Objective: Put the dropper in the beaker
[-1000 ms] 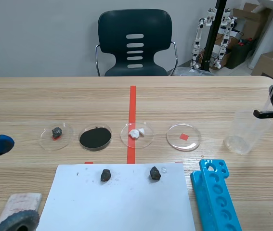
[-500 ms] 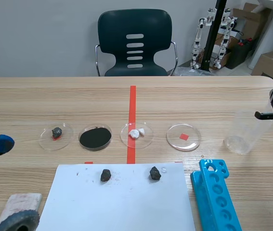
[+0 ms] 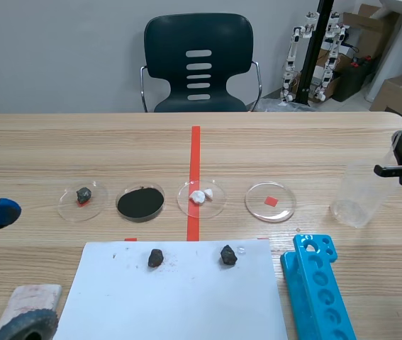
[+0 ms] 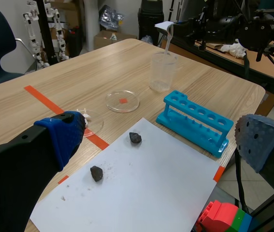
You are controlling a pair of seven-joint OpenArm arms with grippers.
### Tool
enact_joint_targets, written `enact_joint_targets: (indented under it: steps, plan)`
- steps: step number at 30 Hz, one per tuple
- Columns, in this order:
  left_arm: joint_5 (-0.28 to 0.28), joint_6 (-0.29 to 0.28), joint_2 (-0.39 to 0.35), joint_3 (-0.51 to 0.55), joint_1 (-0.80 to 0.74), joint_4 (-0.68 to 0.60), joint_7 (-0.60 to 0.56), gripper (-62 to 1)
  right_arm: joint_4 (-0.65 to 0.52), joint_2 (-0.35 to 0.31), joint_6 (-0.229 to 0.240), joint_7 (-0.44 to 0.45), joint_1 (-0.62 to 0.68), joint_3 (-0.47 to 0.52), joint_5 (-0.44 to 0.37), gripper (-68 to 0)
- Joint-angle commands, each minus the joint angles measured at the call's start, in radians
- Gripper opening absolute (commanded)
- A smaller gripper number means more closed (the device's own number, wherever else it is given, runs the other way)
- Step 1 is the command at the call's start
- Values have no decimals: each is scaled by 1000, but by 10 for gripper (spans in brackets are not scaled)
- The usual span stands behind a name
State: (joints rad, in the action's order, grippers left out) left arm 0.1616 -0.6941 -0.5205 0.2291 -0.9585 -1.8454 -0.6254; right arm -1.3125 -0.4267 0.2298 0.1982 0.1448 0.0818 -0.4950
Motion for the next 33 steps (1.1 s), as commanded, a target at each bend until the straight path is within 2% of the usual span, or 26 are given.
enact_joint_targets:
  steps: [1, 9, 14, 16, 33]
  plan:
    - [13, -2, 5, -5, -7, -11, -14, 14, -12, -13, 4, 18, -17, 0, -6, -511]
    - [14, -2, 5, -5, -7, -11, -14, 14, -12, -13, 4, 18, -12, 0, -7, -226]
    - [13, -2, 5, -5, -7, -11, -14, 14, -12, -13, 4, 18, -11, 0, -7, -101]
    - [13, -2, 5, -5, -7, -11, -14, 14, -12, -13, 4, 18, -11, 0, -7, -83]
    - [13, -2, 5, -5, -7, -11, -14, 14, -12, -13, 4, 18, -11, 0, -7, -83]
